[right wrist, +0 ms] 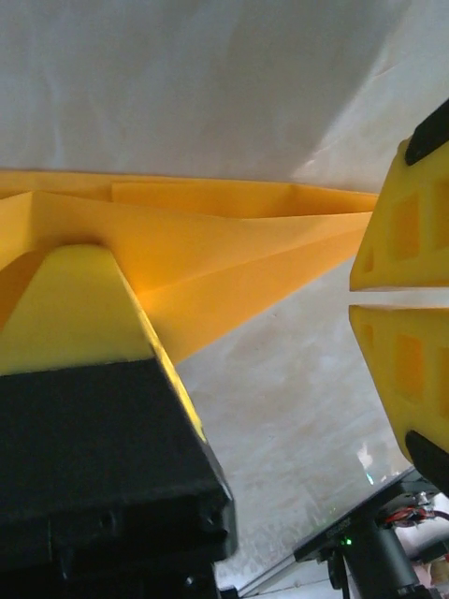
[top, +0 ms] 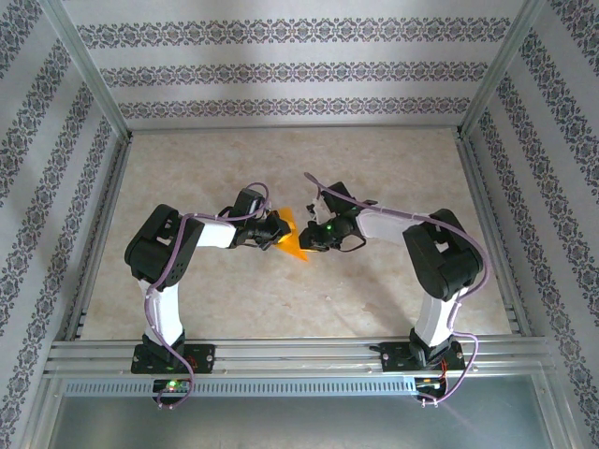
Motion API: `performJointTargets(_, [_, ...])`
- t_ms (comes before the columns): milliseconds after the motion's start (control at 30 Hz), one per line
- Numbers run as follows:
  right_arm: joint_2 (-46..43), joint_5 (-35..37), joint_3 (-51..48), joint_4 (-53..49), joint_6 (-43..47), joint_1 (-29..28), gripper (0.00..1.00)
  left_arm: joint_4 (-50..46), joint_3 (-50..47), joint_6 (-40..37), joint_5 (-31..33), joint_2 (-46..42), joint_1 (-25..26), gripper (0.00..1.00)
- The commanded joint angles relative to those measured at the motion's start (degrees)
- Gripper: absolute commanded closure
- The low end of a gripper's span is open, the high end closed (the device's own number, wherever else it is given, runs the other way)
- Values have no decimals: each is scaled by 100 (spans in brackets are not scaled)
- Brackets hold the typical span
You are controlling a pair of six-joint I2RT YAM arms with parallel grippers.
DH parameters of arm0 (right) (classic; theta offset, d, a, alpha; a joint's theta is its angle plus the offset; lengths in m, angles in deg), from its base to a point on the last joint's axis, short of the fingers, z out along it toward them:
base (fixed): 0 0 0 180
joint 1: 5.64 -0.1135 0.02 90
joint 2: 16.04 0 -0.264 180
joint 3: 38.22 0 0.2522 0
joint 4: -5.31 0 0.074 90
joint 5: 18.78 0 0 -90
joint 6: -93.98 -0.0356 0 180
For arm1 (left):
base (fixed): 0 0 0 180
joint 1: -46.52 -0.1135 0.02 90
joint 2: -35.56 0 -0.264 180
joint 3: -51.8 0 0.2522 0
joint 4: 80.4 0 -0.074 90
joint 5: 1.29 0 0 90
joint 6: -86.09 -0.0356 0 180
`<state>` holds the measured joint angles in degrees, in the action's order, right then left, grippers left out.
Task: Fold a paper plane with a square sheet of paper (pick it up from the middle)
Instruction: Fourth fold the wing at the center of the table.
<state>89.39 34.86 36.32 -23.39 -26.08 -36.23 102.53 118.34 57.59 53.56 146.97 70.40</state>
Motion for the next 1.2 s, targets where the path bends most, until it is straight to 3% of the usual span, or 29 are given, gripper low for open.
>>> performJointTargets(0, [285,138,213,-19,-47,-65,88,-539,-66,-23,161,293,-65,96])
performJointTargets(200, [582,234,330,-238,120,-96,88,-527,-61,-52,124,231,-68,96])
performJointTargets(467, [819,670,260,-562,263,-88,88,-1131,420,-961,-17,-372,-50,90])
performJointTargets(667, [883,773,272,-649,212,-88,89,-1108,216,-1263,178,-743,172,88])
performJointTargets(867, [909,807,288,-720,205,-88,90,-1190,76,-1436,314,-654,363,94])
performJointTargets(1167, [995,821,323,-789,228,-121,90,-1140,245,-1548,141,-272,427,95])
